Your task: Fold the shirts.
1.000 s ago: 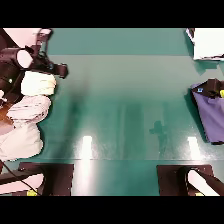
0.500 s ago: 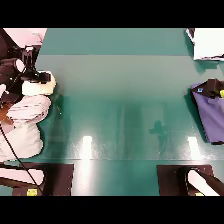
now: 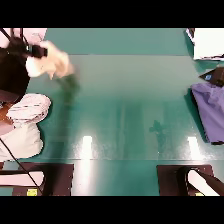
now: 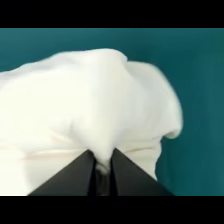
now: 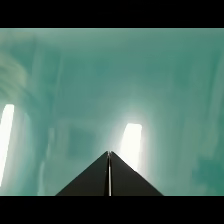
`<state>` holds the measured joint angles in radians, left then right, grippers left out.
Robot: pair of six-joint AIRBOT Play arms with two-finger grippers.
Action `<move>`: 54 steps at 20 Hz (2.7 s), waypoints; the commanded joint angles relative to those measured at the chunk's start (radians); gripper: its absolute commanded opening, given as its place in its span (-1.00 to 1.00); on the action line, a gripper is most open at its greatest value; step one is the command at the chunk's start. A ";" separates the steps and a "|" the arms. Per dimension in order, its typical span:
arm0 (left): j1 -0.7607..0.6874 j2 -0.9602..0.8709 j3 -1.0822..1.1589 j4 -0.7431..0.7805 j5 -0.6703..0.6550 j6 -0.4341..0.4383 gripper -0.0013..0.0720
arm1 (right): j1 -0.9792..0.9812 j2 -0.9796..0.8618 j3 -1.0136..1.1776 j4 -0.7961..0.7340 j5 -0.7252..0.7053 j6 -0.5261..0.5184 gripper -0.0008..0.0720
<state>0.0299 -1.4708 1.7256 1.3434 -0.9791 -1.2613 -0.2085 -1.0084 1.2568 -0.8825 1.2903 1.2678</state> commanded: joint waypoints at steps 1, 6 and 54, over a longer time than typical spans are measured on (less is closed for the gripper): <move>-0.146 0.100 0.136 -0.419 -0.122 0.261 -0.89 | 0.001 0.000 0.108 0.000 -0.090 0.000 -0.94; -0.429 0.141 0.127 -0.525 -0.271 0.336 -0.89 | 0.001 0.000 0.222 0.000 -0.088 0.000 -0.94; -0.322 0.185 -0.453 -0.676 -0.268 0.169 -0.89 | 0.146 -0.113 -0.178 0.001 0.066 -0.001 0.36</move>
<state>-0.3126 -1.3319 1.2022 0.6323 -1.2091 -1.0935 -0.1364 -1.0565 1.2129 -0.8833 1.3529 1.2671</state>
